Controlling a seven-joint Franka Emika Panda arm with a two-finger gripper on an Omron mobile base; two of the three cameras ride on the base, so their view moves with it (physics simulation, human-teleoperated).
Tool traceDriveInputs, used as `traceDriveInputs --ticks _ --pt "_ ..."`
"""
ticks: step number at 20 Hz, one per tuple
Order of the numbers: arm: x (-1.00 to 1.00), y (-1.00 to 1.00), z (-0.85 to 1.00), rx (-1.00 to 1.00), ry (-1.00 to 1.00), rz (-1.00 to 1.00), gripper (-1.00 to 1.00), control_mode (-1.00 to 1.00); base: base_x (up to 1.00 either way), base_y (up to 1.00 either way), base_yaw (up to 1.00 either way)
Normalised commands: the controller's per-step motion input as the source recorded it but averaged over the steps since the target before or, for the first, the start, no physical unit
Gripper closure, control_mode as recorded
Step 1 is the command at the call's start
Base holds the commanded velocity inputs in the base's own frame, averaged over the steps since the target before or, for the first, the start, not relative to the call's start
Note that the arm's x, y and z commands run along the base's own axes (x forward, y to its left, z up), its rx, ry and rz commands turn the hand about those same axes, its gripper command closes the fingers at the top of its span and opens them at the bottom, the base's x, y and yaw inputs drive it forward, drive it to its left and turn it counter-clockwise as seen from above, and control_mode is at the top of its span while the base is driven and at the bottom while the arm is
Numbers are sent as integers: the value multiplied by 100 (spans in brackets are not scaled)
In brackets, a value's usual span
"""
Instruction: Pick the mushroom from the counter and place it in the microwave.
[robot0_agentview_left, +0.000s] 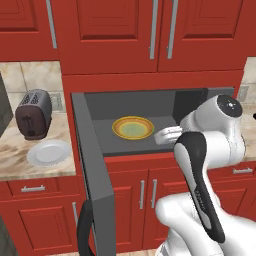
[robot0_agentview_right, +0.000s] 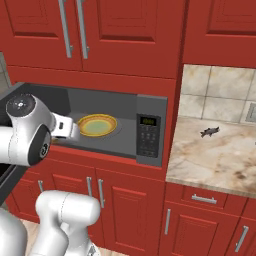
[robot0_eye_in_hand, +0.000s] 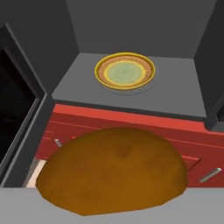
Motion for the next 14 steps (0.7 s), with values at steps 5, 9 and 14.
traceDriveInputs --ticks 5,9,14 --pt "89 -11 -1 2 -6 5 100 -100 0 0 0" --pt "43 0 -31 0 -11 0 100 -100 0 0 0" --pt "1 0 -41 8 -14 0 100 -100 0 0 0"
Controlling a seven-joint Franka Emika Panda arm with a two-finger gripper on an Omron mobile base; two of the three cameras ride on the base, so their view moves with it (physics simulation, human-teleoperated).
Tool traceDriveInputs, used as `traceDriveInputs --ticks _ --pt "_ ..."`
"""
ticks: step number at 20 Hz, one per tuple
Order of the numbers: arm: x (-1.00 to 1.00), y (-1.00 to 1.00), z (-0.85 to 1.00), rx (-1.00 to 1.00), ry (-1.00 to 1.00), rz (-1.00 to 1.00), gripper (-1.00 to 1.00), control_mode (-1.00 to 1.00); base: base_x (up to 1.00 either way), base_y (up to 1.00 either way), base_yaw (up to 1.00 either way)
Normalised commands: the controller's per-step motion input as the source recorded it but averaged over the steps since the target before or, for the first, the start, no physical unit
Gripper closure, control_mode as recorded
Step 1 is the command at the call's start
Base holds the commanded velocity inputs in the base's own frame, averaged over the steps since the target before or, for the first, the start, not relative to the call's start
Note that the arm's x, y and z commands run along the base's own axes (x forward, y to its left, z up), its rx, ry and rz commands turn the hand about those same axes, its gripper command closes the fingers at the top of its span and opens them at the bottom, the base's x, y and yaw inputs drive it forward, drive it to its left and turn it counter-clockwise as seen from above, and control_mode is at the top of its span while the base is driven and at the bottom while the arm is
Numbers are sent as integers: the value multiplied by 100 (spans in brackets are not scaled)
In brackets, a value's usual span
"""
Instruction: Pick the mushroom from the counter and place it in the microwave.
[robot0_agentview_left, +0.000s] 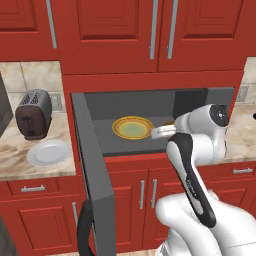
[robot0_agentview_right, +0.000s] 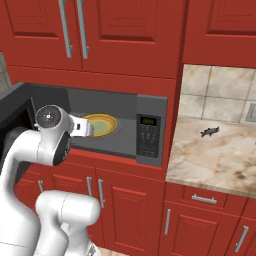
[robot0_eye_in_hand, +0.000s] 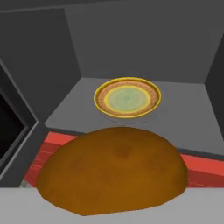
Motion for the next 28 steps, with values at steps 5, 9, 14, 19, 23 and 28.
traceDriveInputs --ticks 5,9,14,19,23,28 --pt "28 0 -17 11 -14 -1 100 -100 0 0 0" --pt "46 0 -2 12 -6 0 100 -100 0 0 0" --pt "67 0 -9 10 0 -2 100 -100 0 0 0" --pt "68 3 -4 4 0 -4 100 -100 0 0 0" --pt "53 8 0 0 2 -5 100 -100 0 0 0" --pt "37 4 -8 0 11 -2 100 -100 0 0 0"
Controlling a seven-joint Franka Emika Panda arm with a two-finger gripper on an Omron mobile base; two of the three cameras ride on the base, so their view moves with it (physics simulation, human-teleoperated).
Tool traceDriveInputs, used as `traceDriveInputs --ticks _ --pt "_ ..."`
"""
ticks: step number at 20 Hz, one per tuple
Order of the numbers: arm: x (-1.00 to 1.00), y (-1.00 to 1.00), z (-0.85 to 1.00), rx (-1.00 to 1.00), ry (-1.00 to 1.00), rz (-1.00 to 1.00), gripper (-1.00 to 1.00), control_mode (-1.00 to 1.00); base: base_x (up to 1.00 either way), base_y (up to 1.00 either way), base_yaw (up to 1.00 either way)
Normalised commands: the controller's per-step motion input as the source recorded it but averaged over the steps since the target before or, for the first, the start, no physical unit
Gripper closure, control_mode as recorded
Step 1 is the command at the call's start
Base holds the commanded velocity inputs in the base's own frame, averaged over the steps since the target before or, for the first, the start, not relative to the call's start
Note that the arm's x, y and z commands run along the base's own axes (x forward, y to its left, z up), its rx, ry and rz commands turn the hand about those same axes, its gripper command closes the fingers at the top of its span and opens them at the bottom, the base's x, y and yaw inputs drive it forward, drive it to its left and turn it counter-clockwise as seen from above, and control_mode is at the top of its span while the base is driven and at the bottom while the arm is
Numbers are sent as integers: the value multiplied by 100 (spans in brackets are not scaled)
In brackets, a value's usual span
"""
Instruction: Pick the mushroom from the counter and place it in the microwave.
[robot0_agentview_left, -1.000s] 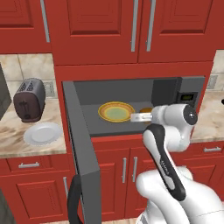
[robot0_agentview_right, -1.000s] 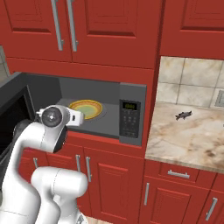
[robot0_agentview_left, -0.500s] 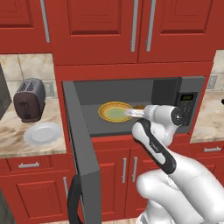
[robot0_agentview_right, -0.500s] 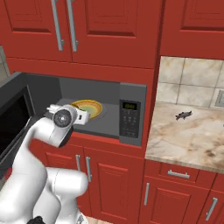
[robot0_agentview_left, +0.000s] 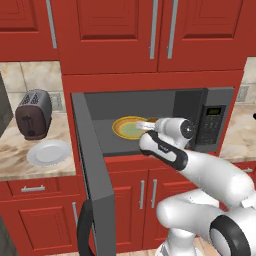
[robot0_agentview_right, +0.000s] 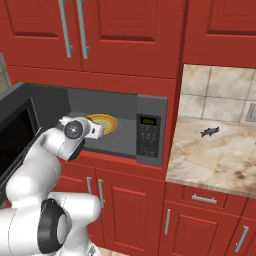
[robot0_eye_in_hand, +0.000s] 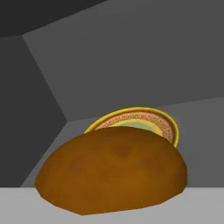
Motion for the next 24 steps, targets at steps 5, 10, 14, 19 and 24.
traceDriveInputs --ticks 5,10,14,19,24 --pt "41 0 -8 0 16 0 100 -100 0 0 0" --pt "32 9 -1 0 8 0 100 -100 0 0 0" --pt "26 8 -12 -2 10 0 100 -100 0 0 0" --pt "34 8 -14 -2 5 0 100 -100 0 0 0" --pt "20 2 -14 -1 1 0 100 -100 0 0 0"
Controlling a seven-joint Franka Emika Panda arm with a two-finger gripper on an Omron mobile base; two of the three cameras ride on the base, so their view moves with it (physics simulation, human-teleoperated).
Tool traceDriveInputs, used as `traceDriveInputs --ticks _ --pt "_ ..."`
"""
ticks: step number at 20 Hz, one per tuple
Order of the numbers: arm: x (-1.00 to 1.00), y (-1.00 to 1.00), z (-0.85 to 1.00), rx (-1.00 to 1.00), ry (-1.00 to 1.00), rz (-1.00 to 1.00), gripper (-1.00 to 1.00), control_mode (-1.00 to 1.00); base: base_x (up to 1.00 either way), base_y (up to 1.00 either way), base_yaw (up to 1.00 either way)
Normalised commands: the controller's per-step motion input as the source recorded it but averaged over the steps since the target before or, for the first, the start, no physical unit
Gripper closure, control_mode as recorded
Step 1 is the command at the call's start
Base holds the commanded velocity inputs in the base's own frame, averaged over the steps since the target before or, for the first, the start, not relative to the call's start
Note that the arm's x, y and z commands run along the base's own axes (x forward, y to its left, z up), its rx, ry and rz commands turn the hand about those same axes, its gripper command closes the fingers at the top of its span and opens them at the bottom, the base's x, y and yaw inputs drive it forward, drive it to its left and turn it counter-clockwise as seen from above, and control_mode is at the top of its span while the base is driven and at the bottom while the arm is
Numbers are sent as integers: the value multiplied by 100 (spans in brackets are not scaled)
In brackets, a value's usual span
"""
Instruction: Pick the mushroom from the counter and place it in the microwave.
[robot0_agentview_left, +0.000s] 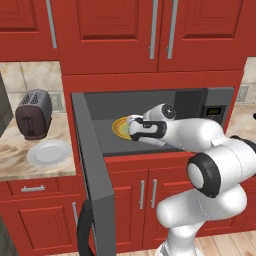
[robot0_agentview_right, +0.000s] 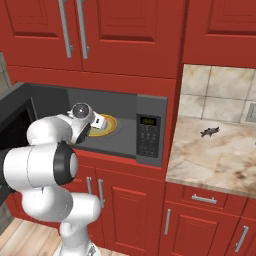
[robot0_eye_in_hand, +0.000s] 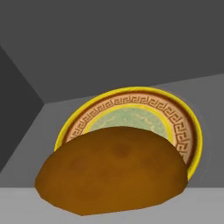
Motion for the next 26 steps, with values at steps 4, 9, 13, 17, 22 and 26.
traceDriveInputs --ticks 4,9,13,17,22,26 --pt "0 1 -20 -2 0 0 100 -100 0 0 0" --pt "1 0 -8 -1 0 0 100 -100 0 0 0" --pt "11 0 0 0 1 0 100 -100 0 0 0" --pt "11 0 -5 0 7 0 100 -100 0 0 0" --pt "21 5 -9 0 3 0 100 -100 0 0 0" --pt "27 6 -9 0 1 0 100 -100 0 0 0"
